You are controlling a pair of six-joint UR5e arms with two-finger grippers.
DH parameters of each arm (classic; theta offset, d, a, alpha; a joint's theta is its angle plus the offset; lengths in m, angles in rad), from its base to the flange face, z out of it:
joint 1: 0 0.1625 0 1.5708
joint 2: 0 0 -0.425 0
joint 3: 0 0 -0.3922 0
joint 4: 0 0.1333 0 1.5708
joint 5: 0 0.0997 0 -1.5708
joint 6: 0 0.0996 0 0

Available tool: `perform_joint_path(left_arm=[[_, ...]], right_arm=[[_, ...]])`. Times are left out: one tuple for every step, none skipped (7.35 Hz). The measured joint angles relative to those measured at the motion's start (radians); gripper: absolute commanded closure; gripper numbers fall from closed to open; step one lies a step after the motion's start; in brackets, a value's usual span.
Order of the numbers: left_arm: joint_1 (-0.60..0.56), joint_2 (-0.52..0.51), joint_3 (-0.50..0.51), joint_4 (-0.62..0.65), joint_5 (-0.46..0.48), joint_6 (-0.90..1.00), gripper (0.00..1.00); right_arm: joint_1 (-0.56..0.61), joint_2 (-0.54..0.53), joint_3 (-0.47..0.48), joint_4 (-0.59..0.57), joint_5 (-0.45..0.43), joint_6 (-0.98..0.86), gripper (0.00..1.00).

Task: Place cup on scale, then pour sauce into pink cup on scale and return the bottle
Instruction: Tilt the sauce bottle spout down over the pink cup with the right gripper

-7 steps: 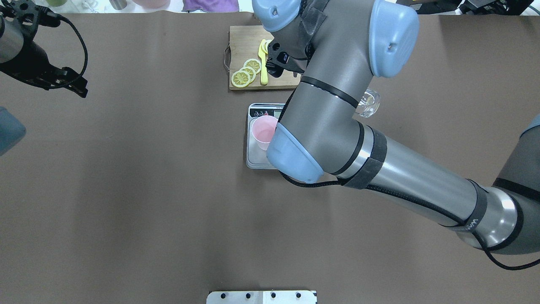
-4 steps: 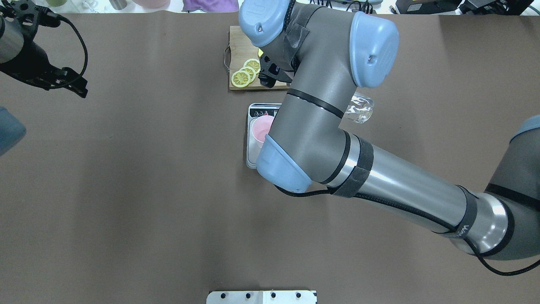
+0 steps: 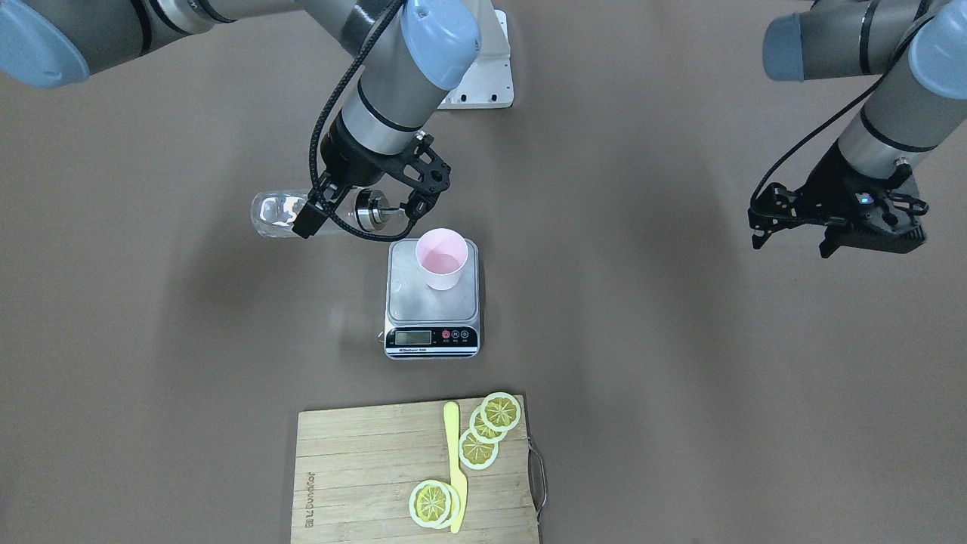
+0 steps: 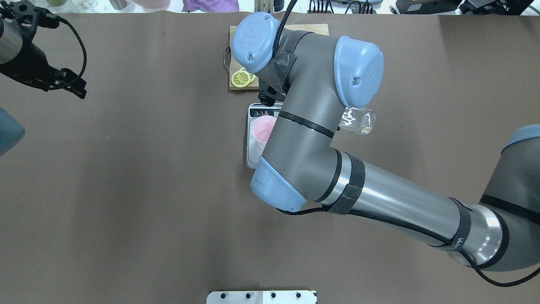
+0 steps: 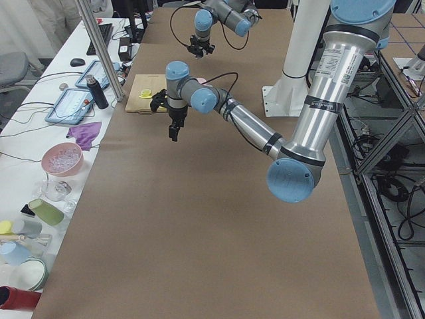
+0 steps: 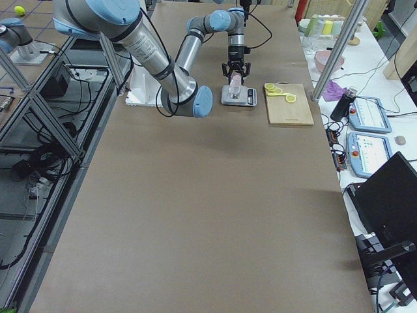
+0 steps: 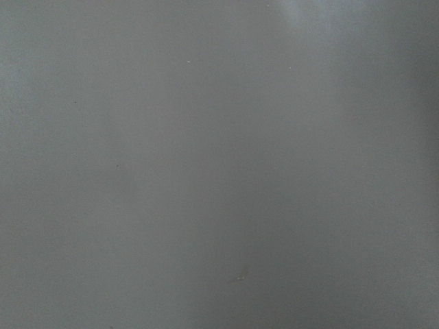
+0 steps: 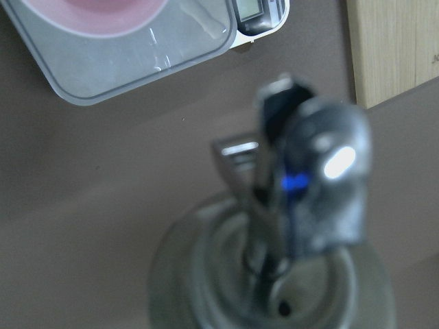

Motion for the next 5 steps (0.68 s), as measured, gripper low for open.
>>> perform_joint_path(left_arm=[[0.000,0.003,0.000,-0.001,0.000,0.000,0.07],[0.000,0.004,0.000,-0.001,0.000,0.000,0.07],[0.000,0.004,0.000,-0.001,0.000,0.000,0.07],[0.000,0.004,0.001,-0.001,0.000,0.000,0.07],[0.000,0.004,0.001,-0.001,0.000,0.000,0.07]], right_arm=[[-0.002,-0.001,-0.002,-0.015,-0.011,0.000,0.42],[-0.003,0.001,-0.009,-0.023,-0.017,0.000,0.42],[-0.005,0.005,-0.021,-0.025,-0.021,0.000,0.42],[-0.008,0.009,-0.032,-0.025,-0.026,0.000,0.42],[-0.011,0.013,-0.042,-0.024,-0.032,0.000,0.42]])
